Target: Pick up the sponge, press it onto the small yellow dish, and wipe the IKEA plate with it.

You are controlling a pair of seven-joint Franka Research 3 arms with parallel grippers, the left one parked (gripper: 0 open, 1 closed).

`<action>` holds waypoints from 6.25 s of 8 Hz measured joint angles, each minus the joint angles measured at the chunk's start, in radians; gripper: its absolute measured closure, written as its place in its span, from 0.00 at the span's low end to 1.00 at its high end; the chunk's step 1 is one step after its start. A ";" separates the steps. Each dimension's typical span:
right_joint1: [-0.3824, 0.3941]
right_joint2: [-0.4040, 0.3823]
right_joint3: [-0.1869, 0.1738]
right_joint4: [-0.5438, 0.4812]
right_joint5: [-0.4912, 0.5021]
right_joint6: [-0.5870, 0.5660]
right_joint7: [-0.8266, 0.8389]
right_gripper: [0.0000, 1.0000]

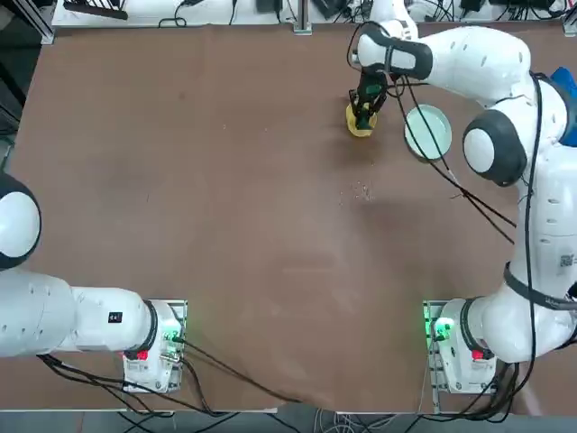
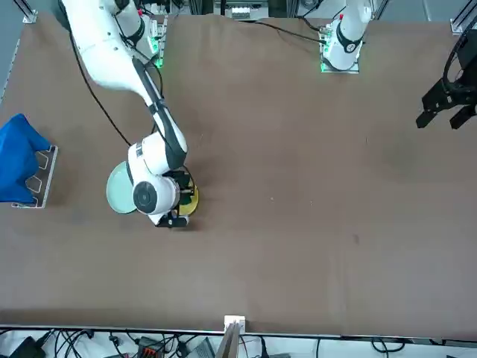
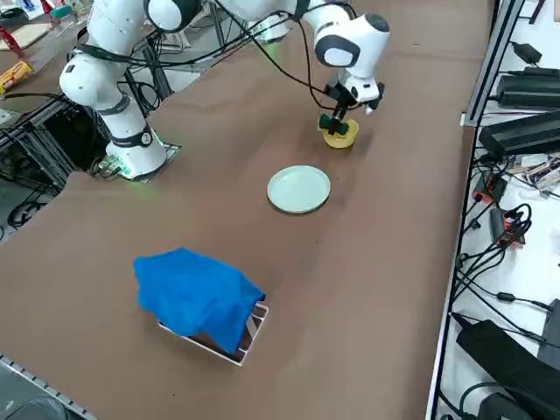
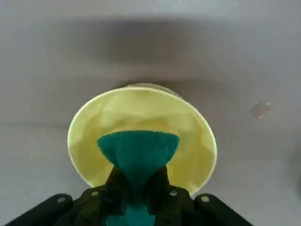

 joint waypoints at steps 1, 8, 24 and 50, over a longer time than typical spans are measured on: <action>0.000 0.003 0.001 0.001 0.000 0.000 0.000 0.78; -0.005 0.030 0.001 0.008 0.001 0.031 -0.032 0.78; -0.014 0.037 0.001 0.044 0.002 0.033 -0.094 0.78; -0.374 -0.411 -0.010 -0.771 -0.093 0.558 -0.487 0.79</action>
